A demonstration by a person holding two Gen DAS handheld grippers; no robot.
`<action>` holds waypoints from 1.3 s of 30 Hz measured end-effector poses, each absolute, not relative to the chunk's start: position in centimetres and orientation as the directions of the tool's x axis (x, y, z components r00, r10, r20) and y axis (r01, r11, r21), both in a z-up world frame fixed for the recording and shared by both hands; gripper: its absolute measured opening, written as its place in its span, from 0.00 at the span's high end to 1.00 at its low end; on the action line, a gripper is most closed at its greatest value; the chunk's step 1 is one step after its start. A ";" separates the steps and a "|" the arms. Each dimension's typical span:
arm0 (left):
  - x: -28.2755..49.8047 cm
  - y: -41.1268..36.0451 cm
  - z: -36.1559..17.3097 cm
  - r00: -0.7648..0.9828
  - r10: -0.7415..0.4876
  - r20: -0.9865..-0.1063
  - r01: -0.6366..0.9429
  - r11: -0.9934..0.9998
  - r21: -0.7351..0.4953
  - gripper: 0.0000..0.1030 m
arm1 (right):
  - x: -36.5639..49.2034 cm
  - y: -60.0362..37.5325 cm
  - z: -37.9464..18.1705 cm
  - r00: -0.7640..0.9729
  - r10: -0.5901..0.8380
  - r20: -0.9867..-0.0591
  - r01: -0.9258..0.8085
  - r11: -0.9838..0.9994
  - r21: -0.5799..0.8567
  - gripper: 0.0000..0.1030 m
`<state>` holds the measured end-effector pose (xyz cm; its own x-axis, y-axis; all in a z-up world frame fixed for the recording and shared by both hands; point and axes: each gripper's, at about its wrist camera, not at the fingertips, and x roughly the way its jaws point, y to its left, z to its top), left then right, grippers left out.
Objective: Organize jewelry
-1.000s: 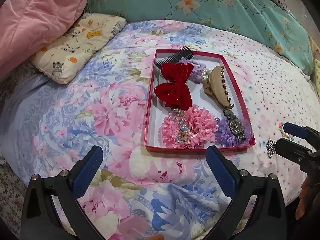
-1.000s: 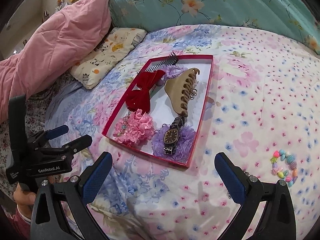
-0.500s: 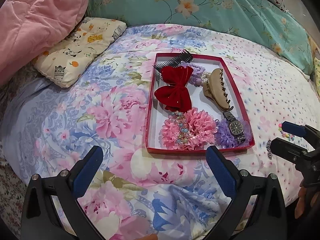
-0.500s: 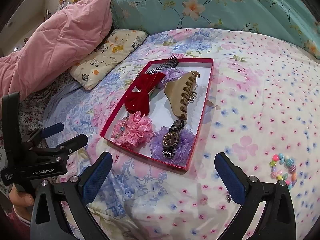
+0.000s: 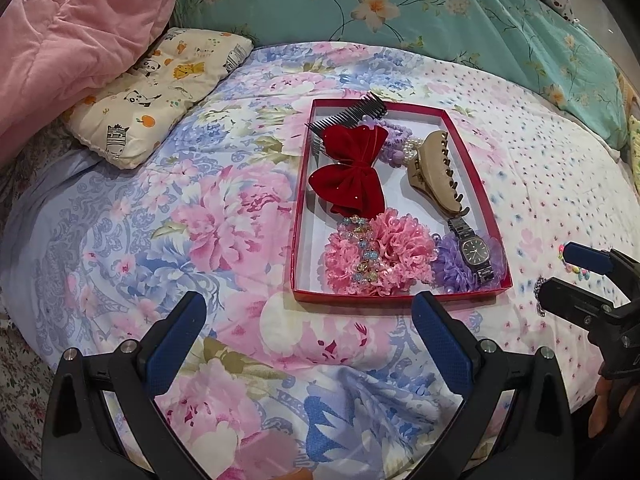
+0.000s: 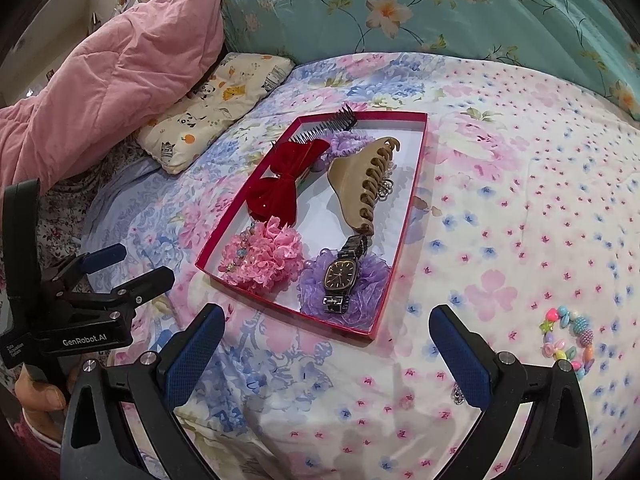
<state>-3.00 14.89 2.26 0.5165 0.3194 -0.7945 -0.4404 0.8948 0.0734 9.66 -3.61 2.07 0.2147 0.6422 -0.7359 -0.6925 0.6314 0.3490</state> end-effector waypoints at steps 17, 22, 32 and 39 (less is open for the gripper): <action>-2.9 15.0 2.1 0.512 0.322 -0.796 -0.443 0.893 0.076 0.00 | 9.4 -3.4 2.1 0.215 0.643 -0.735 -0.699 0.627 0.344 0.00; -3.0 15.1 2.0 0.512 0.317 -0.798 -0.442 0.894 0.072 0.00 | 9.4 -3.4 2.1 0.214 0.643 -0.735 -0.700 0.626 0.344 0.00; -3.0 15.1 2.0 0.510 0.317 -0.800 -0.443 0.894 0.072 0.00 | 9.4 -3.4 2.0 0.213 0.643 -0.736 -0.699 0.626 0.345 0.00; -3.0 15.2 1.8 0.510 0.320 -0.798 -0.441 0.894 0.077 0.00 | 9.4 -3.4 1.9 0.211 0.644 -0.735 -0.706 0.621 0.342 0.00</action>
<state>-2.98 15.17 1.81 0.5105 0.3202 -0.7980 -0.4410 0.8942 0.0768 9.39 -3.36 1.95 0.2109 0.6444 -0.7351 -0.7055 0.6208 0.3418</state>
